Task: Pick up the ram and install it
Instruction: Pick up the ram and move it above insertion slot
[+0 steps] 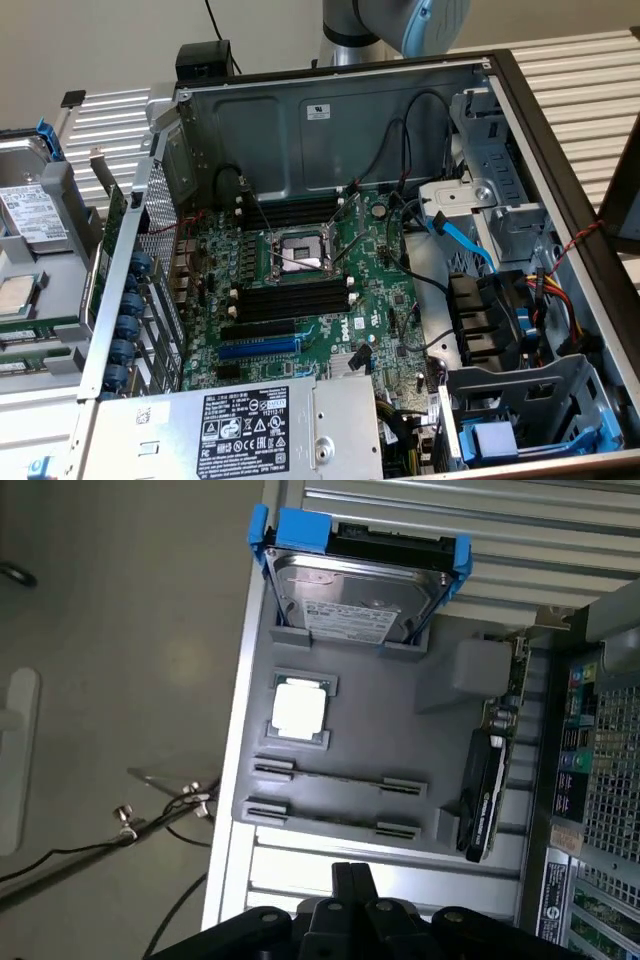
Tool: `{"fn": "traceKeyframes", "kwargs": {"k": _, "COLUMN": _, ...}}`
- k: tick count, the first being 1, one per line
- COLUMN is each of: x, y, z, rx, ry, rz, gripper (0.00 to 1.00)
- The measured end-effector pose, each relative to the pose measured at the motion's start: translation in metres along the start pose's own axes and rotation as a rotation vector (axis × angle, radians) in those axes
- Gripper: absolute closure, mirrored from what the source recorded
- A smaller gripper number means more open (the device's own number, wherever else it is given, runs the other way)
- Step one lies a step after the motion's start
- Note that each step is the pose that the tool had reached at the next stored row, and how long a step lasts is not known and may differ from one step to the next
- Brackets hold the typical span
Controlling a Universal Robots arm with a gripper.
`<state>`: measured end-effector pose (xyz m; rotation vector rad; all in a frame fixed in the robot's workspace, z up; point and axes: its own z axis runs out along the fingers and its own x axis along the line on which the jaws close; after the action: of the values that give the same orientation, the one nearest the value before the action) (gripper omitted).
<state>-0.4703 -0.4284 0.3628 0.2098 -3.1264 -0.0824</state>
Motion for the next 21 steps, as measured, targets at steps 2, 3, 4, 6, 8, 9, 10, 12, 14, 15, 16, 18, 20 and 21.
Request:
{"fn": "traceKeyframes", "kwargs": {"k": 2, "x": 0.0, "y": 0.0, "z": 0.0001, "rx": 0.0002, "ry": 0.0018, "rz": -0.036, "gripper": 0.89}}
{"fn": "traceKeyframes", "kwargs": {"k": 3, "x": 0.0, "y": 0.0, "z": 0.0001, "rx": 0.0002, "ry": 0.0026, "rz": -0.055, "gripper": 0.89}}
{"fn": "traceKeyframes", "kwargs": {"k": 4, "x": 0.0, "y": 0.0, "z": 0.0001, "rx": 0.0003, "ry": 0.0036, "rz": -0.073, "gripper": 0.89}}
{"fn": "traceKeyframes", "kwargs": {"k": 6, "x": 0.0, "y": 0.0, "z": 0.0001, "rx": 0.0005, "ry": 0.0056, "rz": -0.11, "gripper": 0.89}}
{"fn": "traceKeyframes", "kwargs": {"k": 8, "x": 0.0, "y": 0.0, "z": 0.0002, "rx": 0.0005, "ry": 0.0074, "rz": -0.146, "gripper": 0.89}}
{"fn": "traceKeyframes", "kwargs": {"k": 9, "x": 0.0, "y": 0.0, "z": 0.0003, "rx": 0.0006, "ry": 0.0083, "rz": -0.164, "gripper": 0.89}}
{"fn": "traceKeyframes", "kwargs": {"k": 10, "x": 0.0, "y": 0.0, "z": 0.0003, "rx": 0.0007, "ry": 0.0093, "rz": -0.182, "gripper": 0.89}}
{"fn": "traceKeyframes", "kwargs": {"k": 12, "x": 0.0, "y": 0.0, "z": 0.0003, "rx": 0.0008, "ry": 0.0114, "rz": -0.218, "gripper": 0.89}}
{"fn": "traceKeyframes", "kwargs": {"k": 14, "x": 0.0, "y": 0.0, "z": 0.0004, "rx": 0.0009, "ry": 0.0133, "rz": -0.256, "gripper": 0.89}}
{"fn": "traceKeyframes", "kwargs": {"k": 15, "x": 0.0, "y": 0.0, "z": 0.0004, "rx": 0.001, "ry": 0.0142, "rz": -0.274, "gripper": 0.89}}
{"fn": "traceKeyframes", "kwargs": {"k": 16, "x": 0.0, "y": 0.0, "z": 0.0004, "rx": 0.0011, "ry": 0.0152, "rz": -0.291, "gripper": 0.89}}
{"fn": "traceKeyframes", "kwargs": {"k": 18, "x": 0.0, "y": 0.0, "z": 0.0004, "rx": 0.0012, "ry": 0.0171, "rz": -0.328, "gripper": 0.89}}
{"fn": "traceKeyframes", "kwargs": {"k": 20, "x": 0.0, "y": 0.0, "z": 0.0004, "rx": 0.0013, "ry": 0.019, "rz": -0.364, "gripper": 0.89}}
{"fn": "traceKeyframes", "kwargs": {"k": 21, "x": 0.0001, "y": 0.0, "z": 0.0004, "rx": 0.0013, "ry": 0.02, "rz": -0.382, "gripper": 0.89}}
